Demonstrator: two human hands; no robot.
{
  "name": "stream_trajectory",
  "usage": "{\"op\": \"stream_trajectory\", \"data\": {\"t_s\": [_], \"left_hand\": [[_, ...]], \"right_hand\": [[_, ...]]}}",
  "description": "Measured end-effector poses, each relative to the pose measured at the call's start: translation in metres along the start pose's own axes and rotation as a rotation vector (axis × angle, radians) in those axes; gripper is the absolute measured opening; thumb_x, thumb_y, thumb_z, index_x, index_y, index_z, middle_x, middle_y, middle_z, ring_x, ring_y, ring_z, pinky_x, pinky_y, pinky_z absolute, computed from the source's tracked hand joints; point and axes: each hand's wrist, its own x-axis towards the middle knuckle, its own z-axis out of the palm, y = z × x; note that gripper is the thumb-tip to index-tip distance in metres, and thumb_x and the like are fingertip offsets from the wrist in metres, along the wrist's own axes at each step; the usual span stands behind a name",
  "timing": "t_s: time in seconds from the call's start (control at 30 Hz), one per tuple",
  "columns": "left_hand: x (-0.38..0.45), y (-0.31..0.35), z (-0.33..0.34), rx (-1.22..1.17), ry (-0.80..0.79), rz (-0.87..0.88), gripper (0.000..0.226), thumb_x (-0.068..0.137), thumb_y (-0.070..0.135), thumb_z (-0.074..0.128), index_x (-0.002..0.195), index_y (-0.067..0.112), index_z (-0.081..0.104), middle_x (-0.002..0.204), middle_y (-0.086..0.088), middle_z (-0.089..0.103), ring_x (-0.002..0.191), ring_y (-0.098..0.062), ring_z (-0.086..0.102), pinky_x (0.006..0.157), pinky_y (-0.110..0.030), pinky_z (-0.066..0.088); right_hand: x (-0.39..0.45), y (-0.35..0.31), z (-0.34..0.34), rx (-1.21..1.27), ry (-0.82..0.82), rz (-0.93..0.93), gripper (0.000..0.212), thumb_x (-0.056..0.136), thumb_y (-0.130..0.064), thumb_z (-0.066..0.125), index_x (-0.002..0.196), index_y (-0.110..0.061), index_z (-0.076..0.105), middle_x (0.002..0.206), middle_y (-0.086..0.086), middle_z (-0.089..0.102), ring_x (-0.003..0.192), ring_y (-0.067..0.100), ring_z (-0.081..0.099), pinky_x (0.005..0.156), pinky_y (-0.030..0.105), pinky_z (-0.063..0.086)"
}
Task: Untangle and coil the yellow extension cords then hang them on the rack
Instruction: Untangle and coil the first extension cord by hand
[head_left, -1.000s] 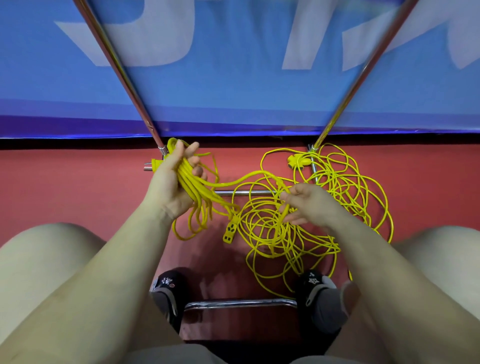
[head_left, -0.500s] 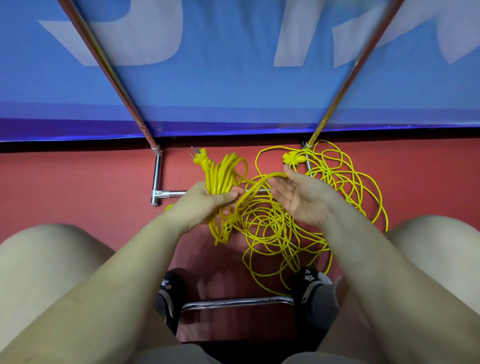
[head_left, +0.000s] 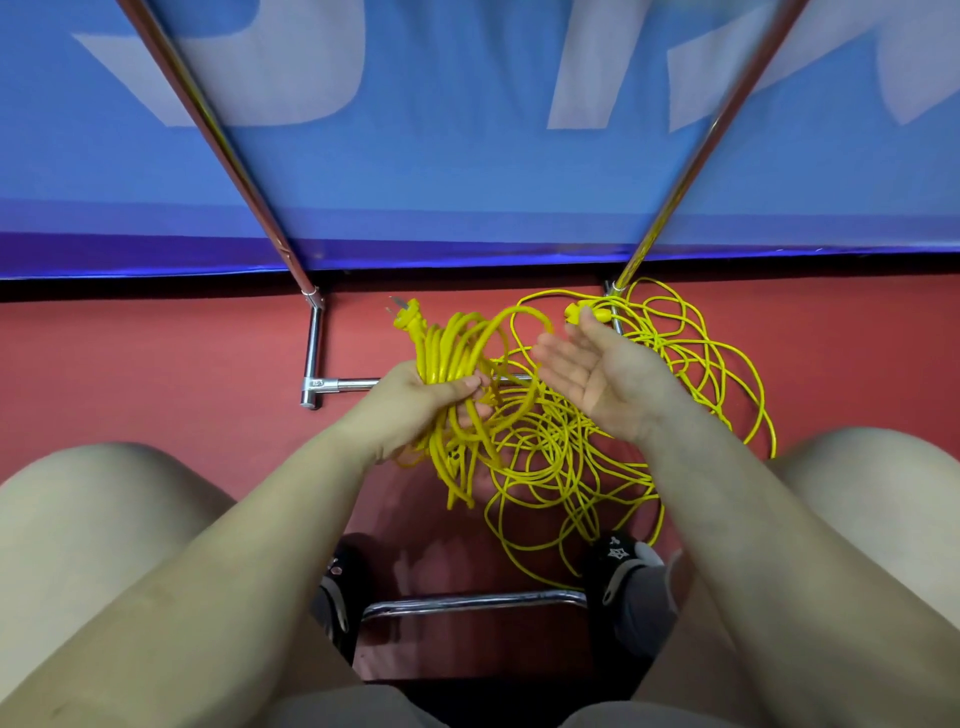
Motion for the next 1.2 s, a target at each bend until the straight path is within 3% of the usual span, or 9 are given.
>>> {"op": "stream_trajectory", "data": {"t_s": [0.07, 0.2, 0.3, 0.4, 0.57, 0.73, 0.97, 1.1, 1.2], "left_hand": [[0.003, 0.002, -0.003, -0.104, 0.073, 0.013, 0.014, 0.095, 0.006, 0.049, 0.086, 0.007, 0.060, 0.055, 0.002, 0.064, 0.047, -0.006, 0.064, 0.040, -0.018, 0.047], [0.012, 0.007, -0.015, -0.405, 0.127, 0.044, 0.017, 0.096, 0.010, 0.046, 0.087, 0.008, 0.059, 0.060, 0.004, 0.064, 0.062, -0.013, 0.069, 0.052, -0.023, 0.056], [0.013, 0.010, -0.018, -0.542, 0.146, 0.036, 0.018, 0.097, 0.012, 0.044, 0.087, 0.010, 0.059, 0.059, 0.004, 0.063, 0.064, -0.013, 0.070, 0.053, -0.023, 0.056], [0.013, 0.012, -0.019, -0.597, 0.148, 0.035, 0.020, 0.098, 0.014, 0.042, 0.087, 0.011, 0.058, 0.060, 0.005, 0.064, 0.065, -0.013, 0.070, 0.052, -0.021, 0.055], [0.015, 0.014, -0.021, -0.559, 0.189, 0.070, 0.022, 0.099, 0.021, 0.042, 0.092, 0.013, 0.060, 0.067, 0.004, 0.071, 0.065, -0.009, 0.070, 0.057, -0.020, 0.056], [0.018, 0.008, -0.022, -0.449, 0.189, 0.073, 0.019, 0.098, 0.024, 0.046, 0.088, 0.013, 0.059, 0.061, 0.004, 0.066, 0.051, -0.007, 0.059, 0.054, -0.022, 0.051], [0.014, -0.002, -0.015, -0.050, 0.178, 0.066, 0.029, 0.094, 0.022, 0.055, 0.068, 0.008, 0.057, 0.051, -0.003, 0.051, 0.039, -0.008, 0.045, 0.043, -0.019, 0.042], [0.009, -0.006, -0.013, 0.065, 0.096, 0.023, 0.041, 0.075, 0.049, 0.069, 0.090, 0.012, 0.072, 0.060, -0.009, 0.049, 0.047, -0.018, 0.044, 0.053, -0.026, 0.035], [0.009, -0.007, -0.007, 0.086, 0.050, 0.005, 0.025, 0.088, 0.027, 0.062, 0.108, 0.012, 0.066, 0.047, 0.000, 0.044, 0.039, -0.010, 0.043, 0.039, -0.015, 0.036]], "right_hand": [[-0.002, 0.007, 0.000, -0.446, -0.037, -0.074, 0.020, 0.093, -0.030, 0.052, 0.100, -0.011, 0.053, 0.087, 0.005, 0.068, 0.065, 0.015, 0.068, 0.061, 0.025, 0.054], [0.001, 0.032, -0.007, -1.310, -0.160, -0.228, 0.020, 0.087, -0.025, 0.063, 0.103, -0.013, 0.063, 0.089, 0.000, 0.063, 0.079, 0.014, 0.062, 0.070, 0.024, 0.046], [0.002, 0.040, -0.009, -1.415, -0.216, -0.180, 0.034, 0.087, -0.025, 0.064, 0.119, -0.016, 0.058, 0.104, -0.003, 0.059, 0.103, 0.014, 0.059, 0.090, 0.025, 0.044], [-0.001, 0.040, -0.008, -1.538, -0.182, -0.260, 0.026, 0.090, -0.028, 0.058, 0.114, -0.017, 0.059, 0.109, 0.003, 0.060, 0.105, 0.020, 0.056, 0.086, 0.026, 0.041], [0.004, 0.035, -0.009, -1.406, -0.154, -0.382, 0.014, 0.090, -0.023, 0.059, 0.100, -0.014, 0.060, 0.087, 0.004, 0.062, 0.079, 0.023, 0.059, 0.076, 0.033, 0.045], [-0.003, 0.021, 0.002, -0.798, -0.166, -0.278, 0.009, 0.093, -0.016, 0.055, 0.099, -0.012, 0.051, 0.076, 0.005, 0.065, 0.047, 0.007, 0.060, 0.057, 0.024, 0.049], [-0.003, 0.003, 0.005, -0.003, -0.037, -0.001, 0.014, 0.094, -0.023, 0.052, 0.086, -0.012, 0.055, 0.064, -0.003, 0.070, 0.057, 0.008, 0.068, 0.052, 0.019, 0.055], [-0.005, 0.001, 0.007, 0.137, -0.001, 0.034, 0.017, 0.093, -0.022, 0.052, 0.080, -0.011, 0.056, 0.057, -0.002, 0.068, 0.055, 0.007, 0.068, 0.051, 0.019, 0.055], [-0.007, -0.001, 0.008, 0.168, -0.002, 0.036, 0.017, 0.094, -0.021, 0.052, 0.081, -0.010, 0.055, 0.056, -0.002, 0.068, 0.056, 0.007, 0.068, 0.051, 0.020, 0.055]]}}
